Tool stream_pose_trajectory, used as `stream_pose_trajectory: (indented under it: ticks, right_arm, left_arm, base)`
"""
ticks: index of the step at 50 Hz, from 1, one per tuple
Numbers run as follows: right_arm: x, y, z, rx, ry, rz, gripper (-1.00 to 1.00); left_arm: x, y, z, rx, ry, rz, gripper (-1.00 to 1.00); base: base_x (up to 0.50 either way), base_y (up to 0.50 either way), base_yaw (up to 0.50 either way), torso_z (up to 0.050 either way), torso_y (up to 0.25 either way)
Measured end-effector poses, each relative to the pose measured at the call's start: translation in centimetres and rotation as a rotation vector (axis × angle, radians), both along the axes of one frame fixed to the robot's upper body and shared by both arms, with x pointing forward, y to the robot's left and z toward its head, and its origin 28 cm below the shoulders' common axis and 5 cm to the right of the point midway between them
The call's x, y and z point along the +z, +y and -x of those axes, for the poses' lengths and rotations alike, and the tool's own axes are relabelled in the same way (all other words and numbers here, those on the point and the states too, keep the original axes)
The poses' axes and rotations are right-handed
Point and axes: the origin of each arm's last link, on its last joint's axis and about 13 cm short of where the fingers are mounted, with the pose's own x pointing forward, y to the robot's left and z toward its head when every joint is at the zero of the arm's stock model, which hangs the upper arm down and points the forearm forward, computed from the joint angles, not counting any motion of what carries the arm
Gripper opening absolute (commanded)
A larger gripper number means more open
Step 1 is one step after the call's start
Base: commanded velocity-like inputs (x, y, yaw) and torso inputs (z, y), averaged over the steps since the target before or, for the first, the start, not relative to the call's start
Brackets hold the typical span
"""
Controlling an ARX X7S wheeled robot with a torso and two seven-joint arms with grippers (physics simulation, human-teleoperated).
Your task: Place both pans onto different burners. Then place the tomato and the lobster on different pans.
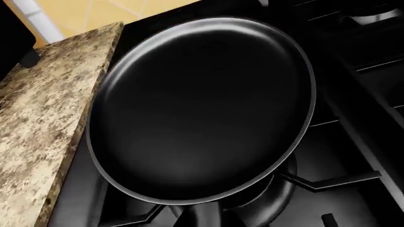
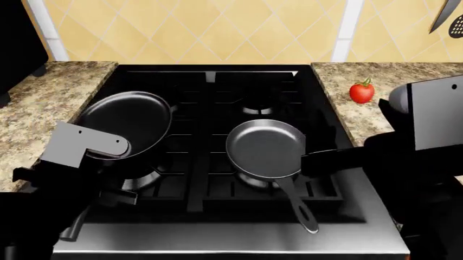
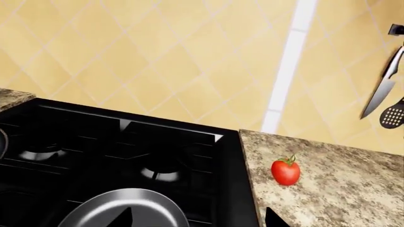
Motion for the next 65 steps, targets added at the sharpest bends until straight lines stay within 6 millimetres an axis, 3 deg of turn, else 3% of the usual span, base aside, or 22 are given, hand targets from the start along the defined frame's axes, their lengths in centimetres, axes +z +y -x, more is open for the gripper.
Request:
stream_pose_trajectory:
  ticks: [15, 16, 37, 53, 65]
  right_arm:
    - [-0.3, 0.0, 0.0, -0.003, 0.001, -0.004, 1.0]
    - [-0.3, 0.0, 0.0, -0.003, 0.001, -0.004, 1.0]
    - [-0.5, 0.0, -0.1, -0.004, 0.002, -0.009, 1.0]
    - [-0.6, -0.3, -0.1, -0.029, -0.056, -0.011, 1.0]
    - [-0.7, -0.7, -0.1, -0.067, -0.087, -0.043, 1.0]
  left_arm:
    - [-0.8, -0.1, 0.3, -0.013, 0.038, -0.005, -1.0]
    - [-0.8, -0.1, 0.4, -0.015, 0.039, -0.006, 1.0]
    - [0.7, 0.3, 0.1, 0.042, -0.079, -0.036, 1.0]
    - [5.4, -0.1, 2.4, 0.035, -0.362, 0.088, 1.0]
    - [6.4, 0.0, 3.0, 0.046, -0.456, 0.138, 1.0]
  base:
    - [0.0, 0.0, 0.0, 0.001, 0.003]
    - [0.0, 0.0, 0.0, 0.0, 0.0]
    - [0.0, 0.0, 0.0, 0.0, 0.0]
    - [0.0, 0.0, 0.0, 0.0, 0.0]
    - [0.0, -0.34, 0.0, 0.0, 0.0]
